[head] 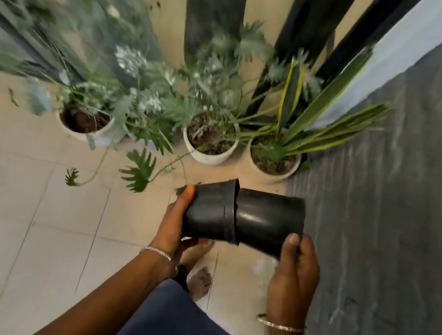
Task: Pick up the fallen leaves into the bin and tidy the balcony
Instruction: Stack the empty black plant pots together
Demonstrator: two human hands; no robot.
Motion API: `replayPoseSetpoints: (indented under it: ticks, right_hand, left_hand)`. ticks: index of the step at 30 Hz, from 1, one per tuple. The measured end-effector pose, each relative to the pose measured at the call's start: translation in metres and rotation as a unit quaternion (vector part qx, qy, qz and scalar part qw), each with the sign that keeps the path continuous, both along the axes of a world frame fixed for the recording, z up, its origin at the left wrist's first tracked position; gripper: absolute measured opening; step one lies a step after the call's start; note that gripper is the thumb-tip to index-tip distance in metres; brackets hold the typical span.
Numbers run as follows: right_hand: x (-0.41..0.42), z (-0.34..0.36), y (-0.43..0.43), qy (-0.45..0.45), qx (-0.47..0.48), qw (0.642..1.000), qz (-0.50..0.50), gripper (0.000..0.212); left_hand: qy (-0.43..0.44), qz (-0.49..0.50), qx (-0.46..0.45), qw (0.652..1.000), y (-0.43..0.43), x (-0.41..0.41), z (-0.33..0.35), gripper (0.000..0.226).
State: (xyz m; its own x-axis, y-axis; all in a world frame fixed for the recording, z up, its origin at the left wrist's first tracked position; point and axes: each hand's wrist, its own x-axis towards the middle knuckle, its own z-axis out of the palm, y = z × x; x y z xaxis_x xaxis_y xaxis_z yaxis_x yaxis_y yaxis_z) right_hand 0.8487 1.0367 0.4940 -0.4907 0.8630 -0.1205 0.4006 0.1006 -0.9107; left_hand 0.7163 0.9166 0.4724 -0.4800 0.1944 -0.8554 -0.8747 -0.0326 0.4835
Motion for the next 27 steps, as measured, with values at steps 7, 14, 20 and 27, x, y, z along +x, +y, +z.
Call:
replayPoseSetpoints:
  ticks: [7, 14, 20, 27]
  right_hand:
    - [-0.002, 0.145, -0.059, 0.082, 0.083, 0.989, 0.095, 0.026]
    - [-0.045, 0.256, -0.109, 0.117, 0.128, 0.946, 0.275, 0.050]
    - [-0.091, 0.321, -0.137, 0.194, 0.226, 0.908, 0.296, 0.039]
    - [-0.163, 0.348, -0.211, 0.162, 0.253, 0.839, 0.453, 0.072]
  left_hand:
    - [0.098, 0.020, 0.095, 0.991, -0.048, 0.006, 0.136, 0.052]
    - [0.141, 0.057, 0.226, 0.962, -0.092, -0.001, 0.248, 0.053]
    - [0.154, 0.139, 0.310, 0.928, -0.152, -0.039, 0.287, 0.056]
    - [0.166, 0.111, 0.344, 0.917, -0.249, -0.093, 0.313, 0.058]
